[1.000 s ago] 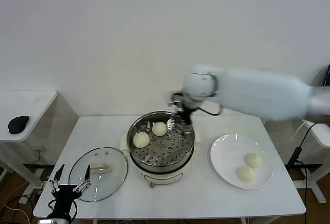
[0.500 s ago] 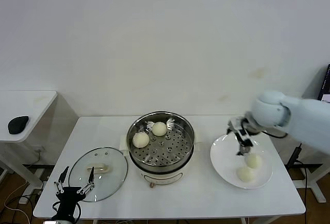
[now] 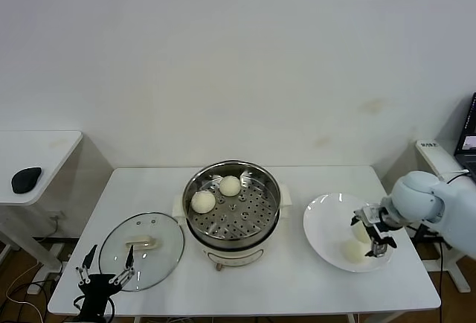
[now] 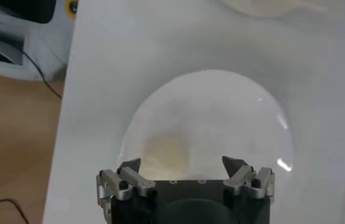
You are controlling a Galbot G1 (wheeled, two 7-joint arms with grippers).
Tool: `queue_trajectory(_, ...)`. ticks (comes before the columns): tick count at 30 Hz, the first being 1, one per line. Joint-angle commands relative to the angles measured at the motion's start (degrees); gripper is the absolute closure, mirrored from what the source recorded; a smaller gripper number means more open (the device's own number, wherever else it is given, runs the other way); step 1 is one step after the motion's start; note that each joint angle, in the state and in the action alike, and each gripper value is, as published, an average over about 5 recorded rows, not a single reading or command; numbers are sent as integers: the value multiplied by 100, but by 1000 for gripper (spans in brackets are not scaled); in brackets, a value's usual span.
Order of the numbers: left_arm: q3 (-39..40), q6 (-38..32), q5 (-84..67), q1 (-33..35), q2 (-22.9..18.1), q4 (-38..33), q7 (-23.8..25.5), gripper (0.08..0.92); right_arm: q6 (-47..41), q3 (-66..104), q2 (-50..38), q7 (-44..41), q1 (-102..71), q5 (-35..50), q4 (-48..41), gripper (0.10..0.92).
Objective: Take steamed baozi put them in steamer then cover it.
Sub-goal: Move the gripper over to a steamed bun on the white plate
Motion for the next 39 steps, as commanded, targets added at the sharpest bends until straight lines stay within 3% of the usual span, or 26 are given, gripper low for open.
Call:
queue_trajectory(1, -41, -2, 7, 26, -10, -4, -1, 177, 306, 1239, 155, -72, -1335, -476, -457, 203)
queue_trajectory(19, -93, -21, 6, 62, -36, 11, 4, 177, -58, 1254, 759, 343, -1521, -446, -986, 207)
queue_trajectory(30, -61, -33, 8, 29, -52, 45, -1, 177, -160, 1243, 757, 330, -1516, -453, -998, 342)
queue_trajectory(39, -64, -28, 5, 14, -34, 20, -2, 177, -153, 938, 626, 194, -851, -235, -855, 384)
